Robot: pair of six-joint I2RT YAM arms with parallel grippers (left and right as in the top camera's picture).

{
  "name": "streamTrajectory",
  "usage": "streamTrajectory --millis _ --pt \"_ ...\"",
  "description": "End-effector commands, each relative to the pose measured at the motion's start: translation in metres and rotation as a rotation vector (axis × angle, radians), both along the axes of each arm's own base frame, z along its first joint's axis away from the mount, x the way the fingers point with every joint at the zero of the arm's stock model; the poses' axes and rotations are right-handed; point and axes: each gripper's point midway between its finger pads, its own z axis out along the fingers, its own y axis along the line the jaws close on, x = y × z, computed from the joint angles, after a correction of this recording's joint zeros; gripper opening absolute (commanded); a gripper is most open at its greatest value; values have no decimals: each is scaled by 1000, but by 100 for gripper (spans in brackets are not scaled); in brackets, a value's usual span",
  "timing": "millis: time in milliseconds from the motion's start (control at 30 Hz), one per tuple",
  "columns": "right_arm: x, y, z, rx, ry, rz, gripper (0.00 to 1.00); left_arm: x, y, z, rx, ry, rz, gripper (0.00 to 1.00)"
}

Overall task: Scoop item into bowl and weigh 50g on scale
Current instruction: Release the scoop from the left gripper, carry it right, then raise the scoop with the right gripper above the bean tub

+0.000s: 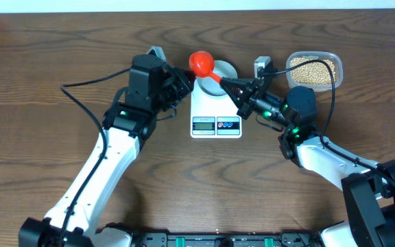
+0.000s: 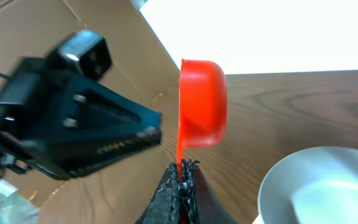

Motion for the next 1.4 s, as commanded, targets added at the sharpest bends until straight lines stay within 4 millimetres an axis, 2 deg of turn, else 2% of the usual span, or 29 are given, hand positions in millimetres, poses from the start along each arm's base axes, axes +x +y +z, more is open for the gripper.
streamTrajectory --millis 0,133,200,433,500,600,733,933,1000,1100,1167,1233,1267,1367 --pt "7 1 7 -36 -89 -20 1 -1 1 32 90 -158 -78 24" --pt "15 -8 12 -34 -97 -45 1 -1 1 32 92 -158 -78 31" --pt "25 -24 13 -22 -58 -79 1 1 4 32 100 -159 -65 35" --pt "22 -59 27 43 17 -27 1 4 14 27 141 -150 -10 41" --pt "24 -73 25 37 56 -47 1 6 19 26 158 -149 15 42" --pt "25 -89 17 -29 57 -84 1 8 23 25 174 -148 38 50" --pt "22 -111 17 -97 74 -162 1 8 26 23 184 -142 48 50" --pt "7 -136 19 -137 165 -250 1 7 27 21 189 -136 51 51" --pt "1 -151 17 -187 184 -321 1 9 32 21 206 -138 76 51" --pt "-8 -175 20 -264 188 -444 1 12 40 21 235 -143 120 65" --pt "-19 -184 28 -278 186 -491 1 14 46 21 253 -146 148 65" --pt "-29 -185 36 -276 176 -496 1 15 47 21 258 -147 156 66" --pt "-40 -185 43 -275 170 -497 1 15 47 21 258 -147 156 68" --pt "-53 -184 51 -272 160 -498 1 15 47 21 258 -147 156 75"
